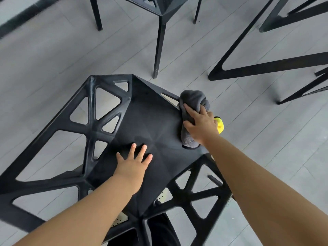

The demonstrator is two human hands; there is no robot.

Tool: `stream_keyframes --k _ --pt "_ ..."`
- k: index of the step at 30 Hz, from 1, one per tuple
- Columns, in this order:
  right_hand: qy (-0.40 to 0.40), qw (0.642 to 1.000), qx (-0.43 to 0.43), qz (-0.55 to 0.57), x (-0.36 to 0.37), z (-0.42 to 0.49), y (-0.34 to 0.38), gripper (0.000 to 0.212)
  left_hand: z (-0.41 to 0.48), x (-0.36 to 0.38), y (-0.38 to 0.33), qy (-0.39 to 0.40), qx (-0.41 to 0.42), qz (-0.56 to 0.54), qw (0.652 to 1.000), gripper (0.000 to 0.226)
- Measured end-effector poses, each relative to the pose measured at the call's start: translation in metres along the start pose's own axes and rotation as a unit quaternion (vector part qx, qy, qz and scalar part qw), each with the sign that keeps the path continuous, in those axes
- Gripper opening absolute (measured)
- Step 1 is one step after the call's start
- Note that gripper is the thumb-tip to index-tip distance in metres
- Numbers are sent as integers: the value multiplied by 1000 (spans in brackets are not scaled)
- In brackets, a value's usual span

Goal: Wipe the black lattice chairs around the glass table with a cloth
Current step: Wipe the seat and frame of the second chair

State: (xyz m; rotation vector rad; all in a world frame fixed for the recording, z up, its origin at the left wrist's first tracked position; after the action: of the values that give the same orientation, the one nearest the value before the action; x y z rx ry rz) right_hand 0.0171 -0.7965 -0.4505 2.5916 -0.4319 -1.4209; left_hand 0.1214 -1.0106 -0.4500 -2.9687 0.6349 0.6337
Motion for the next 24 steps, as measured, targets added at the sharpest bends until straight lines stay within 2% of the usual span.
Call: stream_keyframes --k 6,10,13,16,19,24 --pt "63 990 118 -39 4 -80 -74 64 0 5 -3 -26 -7 24 999 103" --pt "99 981 166 3 9 -133 -94 60 1 8 -6 -48 -15 39 998 94" --pt "85 984 158 -12 15 -173 -85 58 0 10 -8 -61 -13 58 996 92" --pt "49 989 135 -33 19 -214 -65 46 -3 11 -10 -69 -18 72 995 92" --pt "53 991 106 -67 26 -249 -40 41 -6 11 -14 -76 -14 78 994 83" --pt "30 985 136 -99 29 -241 -32 40 -3 13 -10 -92 -2 61 994 78"
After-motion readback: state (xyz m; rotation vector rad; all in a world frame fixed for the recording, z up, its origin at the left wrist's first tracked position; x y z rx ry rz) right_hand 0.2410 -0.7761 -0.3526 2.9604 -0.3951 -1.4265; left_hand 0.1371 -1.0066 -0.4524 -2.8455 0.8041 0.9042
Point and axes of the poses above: each hand's wrist, its own z-axis towards the middle knuckle, its own x-axis out of the palm, y = z × x, the point moved 4 cm from there along z, towards the middle knuckle, and after that the axes turned 5 degrees about -x, right-handed, at the moved point
